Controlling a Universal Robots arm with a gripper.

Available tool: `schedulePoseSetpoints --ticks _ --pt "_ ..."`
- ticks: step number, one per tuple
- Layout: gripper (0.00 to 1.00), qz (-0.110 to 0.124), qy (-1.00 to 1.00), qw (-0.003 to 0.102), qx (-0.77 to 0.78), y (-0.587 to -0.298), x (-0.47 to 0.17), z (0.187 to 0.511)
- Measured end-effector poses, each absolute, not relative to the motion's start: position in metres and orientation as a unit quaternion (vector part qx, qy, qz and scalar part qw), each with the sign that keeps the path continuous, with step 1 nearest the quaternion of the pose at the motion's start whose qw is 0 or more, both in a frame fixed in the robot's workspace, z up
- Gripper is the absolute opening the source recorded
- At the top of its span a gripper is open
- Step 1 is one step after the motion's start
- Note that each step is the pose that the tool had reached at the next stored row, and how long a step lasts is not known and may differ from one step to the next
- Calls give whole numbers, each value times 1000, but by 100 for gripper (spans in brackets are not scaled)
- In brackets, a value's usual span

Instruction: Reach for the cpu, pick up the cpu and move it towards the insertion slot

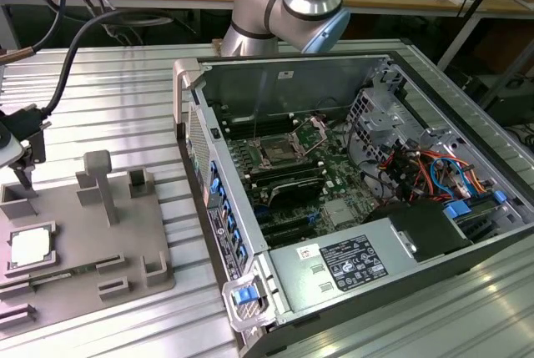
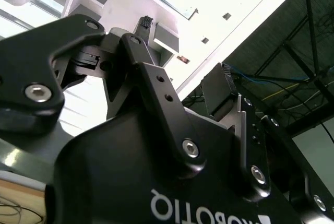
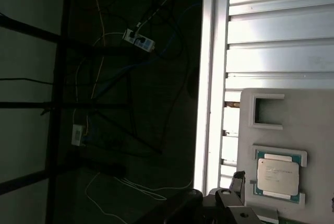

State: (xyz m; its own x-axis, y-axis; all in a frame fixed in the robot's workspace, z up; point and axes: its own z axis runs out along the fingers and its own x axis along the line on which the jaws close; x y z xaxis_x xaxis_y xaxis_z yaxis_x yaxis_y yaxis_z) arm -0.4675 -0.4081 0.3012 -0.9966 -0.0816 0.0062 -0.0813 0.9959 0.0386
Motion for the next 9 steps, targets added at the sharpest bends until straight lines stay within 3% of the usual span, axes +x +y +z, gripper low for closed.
schedulePoseSetpoints --ticks 9 --pt "66 -19 -999 4 41 -408 -467 294"
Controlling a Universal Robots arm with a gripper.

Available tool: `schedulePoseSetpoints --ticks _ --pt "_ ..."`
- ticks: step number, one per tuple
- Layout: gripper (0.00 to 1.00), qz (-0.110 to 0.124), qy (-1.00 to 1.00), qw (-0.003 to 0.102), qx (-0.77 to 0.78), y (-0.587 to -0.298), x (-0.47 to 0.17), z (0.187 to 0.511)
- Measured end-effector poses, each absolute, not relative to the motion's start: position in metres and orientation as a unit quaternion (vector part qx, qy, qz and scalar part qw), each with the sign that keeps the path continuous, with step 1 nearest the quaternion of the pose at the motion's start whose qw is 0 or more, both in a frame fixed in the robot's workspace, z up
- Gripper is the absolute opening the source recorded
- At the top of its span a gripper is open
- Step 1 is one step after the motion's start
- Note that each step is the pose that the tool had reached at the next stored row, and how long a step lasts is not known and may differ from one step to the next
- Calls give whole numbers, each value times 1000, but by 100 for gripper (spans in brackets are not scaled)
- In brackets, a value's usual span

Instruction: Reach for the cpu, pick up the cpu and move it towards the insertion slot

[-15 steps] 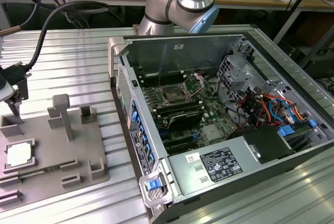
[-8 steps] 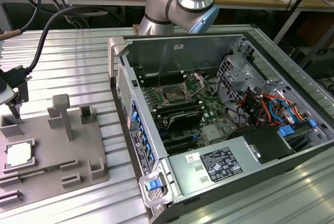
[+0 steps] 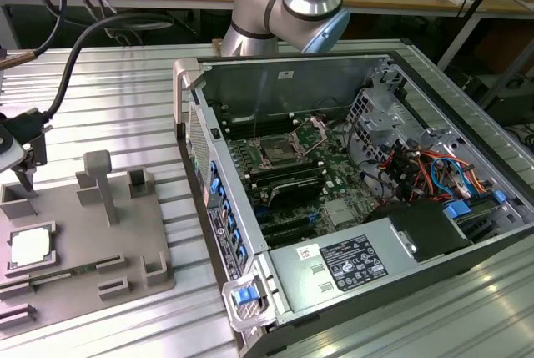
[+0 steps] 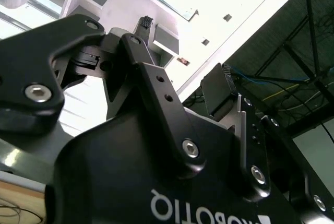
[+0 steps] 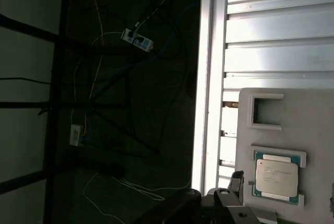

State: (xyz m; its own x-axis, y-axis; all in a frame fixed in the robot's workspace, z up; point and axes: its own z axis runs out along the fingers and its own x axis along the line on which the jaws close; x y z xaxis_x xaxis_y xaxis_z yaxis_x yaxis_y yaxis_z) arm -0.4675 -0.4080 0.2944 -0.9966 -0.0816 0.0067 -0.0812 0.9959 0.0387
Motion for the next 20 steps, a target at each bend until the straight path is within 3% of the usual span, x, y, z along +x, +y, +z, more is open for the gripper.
schedulePoseSetpoints --ticks 20 --pt "66 -19 -999 10 41 -416 -468 247"
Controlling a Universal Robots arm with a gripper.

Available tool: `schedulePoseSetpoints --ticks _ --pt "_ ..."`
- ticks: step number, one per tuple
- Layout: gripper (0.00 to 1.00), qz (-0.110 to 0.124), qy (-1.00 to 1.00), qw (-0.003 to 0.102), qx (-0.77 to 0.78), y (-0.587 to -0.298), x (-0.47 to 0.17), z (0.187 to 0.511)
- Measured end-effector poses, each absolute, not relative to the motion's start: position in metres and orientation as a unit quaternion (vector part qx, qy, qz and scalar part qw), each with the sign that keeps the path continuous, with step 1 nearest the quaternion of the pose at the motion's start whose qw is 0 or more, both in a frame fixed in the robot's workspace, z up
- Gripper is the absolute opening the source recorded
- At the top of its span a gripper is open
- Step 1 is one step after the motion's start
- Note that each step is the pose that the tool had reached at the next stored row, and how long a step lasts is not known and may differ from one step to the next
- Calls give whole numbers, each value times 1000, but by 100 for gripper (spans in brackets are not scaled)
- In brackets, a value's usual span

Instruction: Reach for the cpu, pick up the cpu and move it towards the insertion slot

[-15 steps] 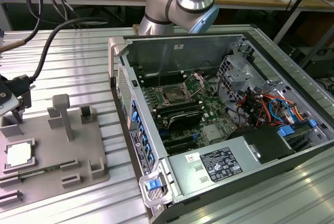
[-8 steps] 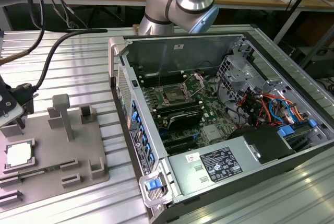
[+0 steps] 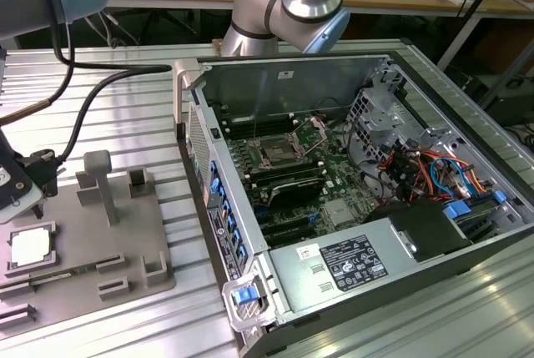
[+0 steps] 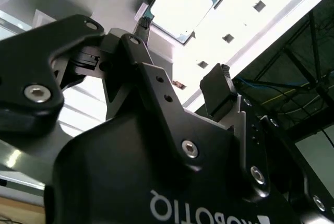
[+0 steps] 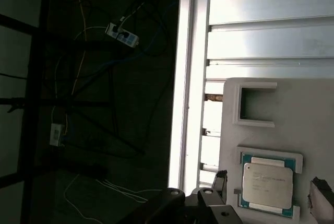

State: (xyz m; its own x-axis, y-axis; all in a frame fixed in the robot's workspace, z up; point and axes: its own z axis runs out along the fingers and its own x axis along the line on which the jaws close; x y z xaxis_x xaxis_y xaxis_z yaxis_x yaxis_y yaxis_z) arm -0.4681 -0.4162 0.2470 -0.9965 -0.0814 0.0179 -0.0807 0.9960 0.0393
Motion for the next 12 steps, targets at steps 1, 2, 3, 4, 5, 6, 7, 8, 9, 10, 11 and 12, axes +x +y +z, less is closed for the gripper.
schedulePoseSetpoints --ticks 1,2,3,4,5,6,7,8,9,10,11,12 --pt "66 -19 -999 10 41 -416 -468 247" --pt "66 -19 -999 10 41 -416 -468 247" --pt "66 -19 -999 10 41 -416 -468 247" --pt "66 -19 -999 10 41 -416 -468 247" --pt "66 -19 -999 10 41 -416 -468 247" --pt "66 -19 -999 10 41 -416 -468 247" --pt "66 -19 -999 10 41 -416 -468 247" --pt "66 -19 -999 10 41 -416 -468 247" --pt "66 -19 -999 10 41 -416 -468 247" --pt "66 -19 -999 10 41 -416 -468 247" --pt "66 -19 -999 10 41 -416 -468 247" --pt "66 -19 -999 10 41 -416 -468 247"
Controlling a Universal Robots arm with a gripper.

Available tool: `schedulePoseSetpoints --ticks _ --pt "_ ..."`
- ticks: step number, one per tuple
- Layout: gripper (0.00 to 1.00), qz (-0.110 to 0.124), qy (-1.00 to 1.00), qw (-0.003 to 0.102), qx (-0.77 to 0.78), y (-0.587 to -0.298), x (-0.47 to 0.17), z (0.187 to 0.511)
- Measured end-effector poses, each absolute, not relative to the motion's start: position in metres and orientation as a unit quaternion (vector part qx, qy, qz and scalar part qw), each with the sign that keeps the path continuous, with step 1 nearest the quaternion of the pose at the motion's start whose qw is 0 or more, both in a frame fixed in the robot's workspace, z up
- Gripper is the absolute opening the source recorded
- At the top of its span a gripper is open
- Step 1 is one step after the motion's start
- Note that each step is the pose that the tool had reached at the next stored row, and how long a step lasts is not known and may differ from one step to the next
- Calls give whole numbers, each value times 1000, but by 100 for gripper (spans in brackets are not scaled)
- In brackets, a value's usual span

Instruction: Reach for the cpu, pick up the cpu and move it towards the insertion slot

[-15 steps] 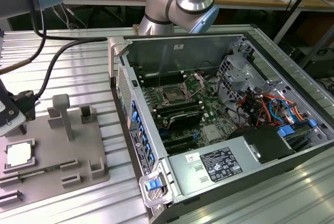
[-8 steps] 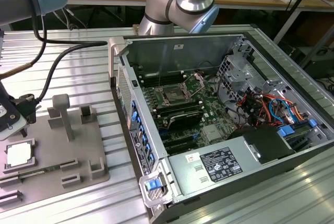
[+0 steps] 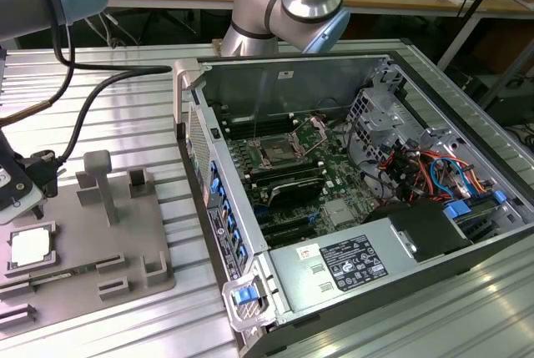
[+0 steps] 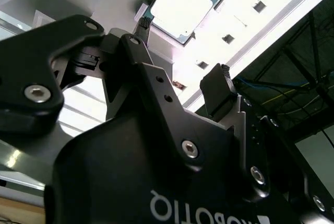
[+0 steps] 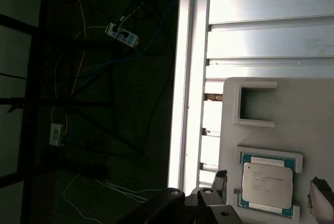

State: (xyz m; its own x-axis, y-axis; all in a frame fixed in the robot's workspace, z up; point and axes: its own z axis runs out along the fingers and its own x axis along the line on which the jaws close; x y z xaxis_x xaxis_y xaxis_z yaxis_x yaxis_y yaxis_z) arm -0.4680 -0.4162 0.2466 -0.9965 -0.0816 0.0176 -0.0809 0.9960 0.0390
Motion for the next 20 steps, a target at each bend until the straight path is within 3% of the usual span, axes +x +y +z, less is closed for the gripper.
schedulePoseSetpoints --ticks 20 --pt "66 -19 -999 10 40 -422 -468 226"
